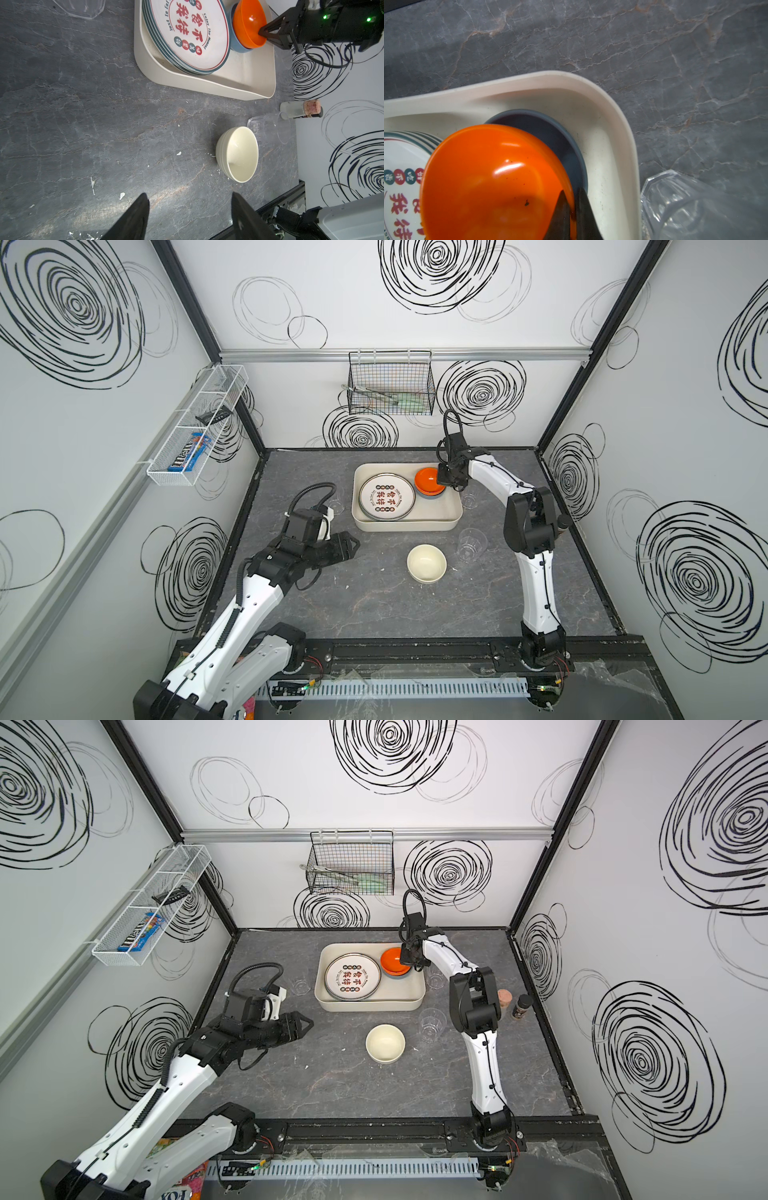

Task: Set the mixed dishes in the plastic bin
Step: 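Lower the orange bowl into the blue bowl and open the right gripper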

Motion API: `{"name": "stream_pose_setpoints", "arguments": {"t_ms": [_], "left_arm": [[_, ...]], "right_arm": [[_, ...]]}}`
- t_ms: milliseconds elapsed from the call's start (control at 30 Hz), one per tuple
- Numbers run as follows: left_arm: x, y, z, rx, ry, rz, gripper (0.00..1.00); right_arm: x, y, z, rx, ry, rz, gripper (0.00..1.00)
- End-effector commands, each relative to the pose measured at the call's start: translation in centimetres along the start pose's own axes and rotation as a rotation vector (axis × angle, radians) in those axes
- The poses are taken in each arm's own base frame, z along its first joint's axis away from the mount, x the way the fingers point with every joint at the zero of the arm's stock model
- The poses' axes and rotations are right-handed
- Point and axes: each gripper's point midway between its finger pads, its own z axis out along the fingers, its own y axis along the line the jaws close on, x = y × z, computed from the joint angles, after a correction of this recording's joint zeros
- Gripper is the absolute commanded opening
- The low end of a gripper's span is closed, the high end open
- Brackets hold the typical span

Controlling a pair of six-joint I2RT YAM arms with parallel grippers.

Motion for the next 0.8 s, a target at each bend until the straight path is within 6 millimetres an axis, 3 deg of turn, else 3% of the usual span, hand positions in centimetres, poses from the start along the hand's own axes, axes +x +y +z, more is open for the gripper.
{"name": "stream_pose_setpoints", "arguments": {"t_ms": [0,200,400,767], "left_arm": [[-0.5,-0.2,0.0,0.022,-0.025,-0.003,0.67],[-0.4,0.0,0.0,0.019,-0.026,-0.006,0.67],[-0.5,-0.1,0.1,0.023,-0.024,-0.009,0.67],[-0.9,-0.6,-0.2,0.037,-0.037,-0.009,0.66]], "right_arm": [[-1.4,0.2,-0.1,-0.003,-0.039,0.022,0.01],[-1.1,0.1,0.3,-0.001,-0.029,0.024,0.04],[-1.4,0.0,-0.3,0.002,-0.039,0.029,0.2],[-2.5,0.7,-5.1,-0.029,-0.108,0.018,0.24]]}}
